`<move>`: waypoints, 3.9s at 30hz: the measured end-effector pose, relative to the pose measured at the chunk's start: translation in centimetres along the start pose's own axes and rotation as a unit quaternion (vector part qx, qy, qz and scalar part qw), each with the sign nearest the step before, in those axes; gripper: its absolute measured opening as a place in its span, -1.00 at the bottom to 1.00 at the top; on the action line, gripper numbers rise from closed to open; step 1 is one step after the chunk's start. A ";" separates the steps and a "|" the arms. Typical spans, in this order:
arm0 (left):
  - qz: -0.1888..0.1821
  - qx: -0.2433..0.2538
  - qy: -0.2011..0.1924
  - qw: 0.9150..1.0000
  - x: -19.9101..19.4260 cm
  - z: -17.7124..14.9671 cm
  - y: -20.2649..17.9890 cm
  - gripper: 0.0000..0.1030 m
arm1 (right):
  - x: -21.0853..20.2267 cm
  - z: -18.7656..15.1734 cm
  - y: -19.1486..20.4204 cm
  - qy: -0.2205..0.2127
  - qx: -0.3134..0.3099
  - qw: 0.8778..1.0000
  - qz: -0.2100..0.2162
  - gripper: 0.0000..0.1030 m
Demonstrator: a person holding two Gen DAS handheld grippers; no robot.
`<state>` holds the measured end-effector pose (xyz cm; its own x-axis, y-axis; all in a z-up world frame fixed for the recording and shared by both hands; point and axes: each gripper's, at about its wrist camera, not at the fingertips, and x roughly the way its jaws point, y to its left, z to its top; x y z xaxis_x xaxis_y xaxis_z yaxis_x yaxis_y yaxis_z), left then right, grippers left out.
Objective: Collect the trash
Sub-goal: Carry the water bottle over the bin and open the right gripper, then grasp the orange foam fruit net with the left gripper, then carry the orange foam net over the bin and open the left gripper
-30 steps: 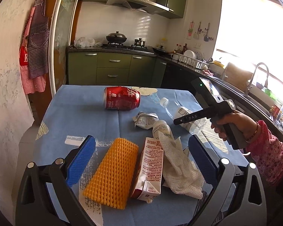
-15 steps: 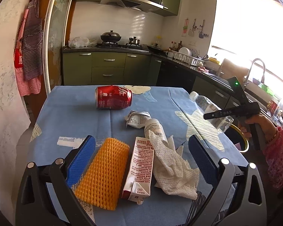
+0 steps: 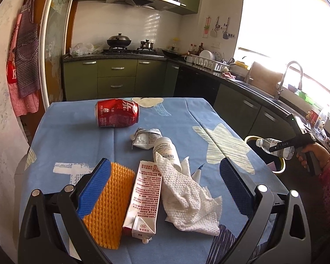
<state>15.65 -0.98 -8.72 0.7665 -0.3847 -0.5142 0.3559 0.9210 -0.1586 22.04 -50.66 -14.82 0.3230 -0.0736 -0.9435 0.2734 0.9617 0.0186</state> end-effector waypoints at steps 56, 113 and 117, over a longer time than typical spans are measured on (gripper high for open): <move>0.003 -0.019 0.180 0.984 7.7 -3.0 9.5 -0.09 | -1.9 -6.1 4.2 -0.049 0.006 0.992 0.119 0.41; -0.264 0.251 0.194 0.911 28.7 6.4 -42.0 -0.42 | -5.6 -13.7 -11.9 -0.136 0.175 0.971 0.087 0.42; -0.249 0.238 0.199 0.918 30.2 6.3 -42.5 -0.05 | -5.7 -13.8 -11.8 -0.137 0.170 0.972 0.089 0.41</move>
<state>26.98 -52.13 -12.20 0.2234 -0.6112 -0.7593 0.8748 0.4693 -0.1204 4.50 -57.93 -14.22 0.6086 -0.0256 -0.7931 0.4590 0.8267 0.3255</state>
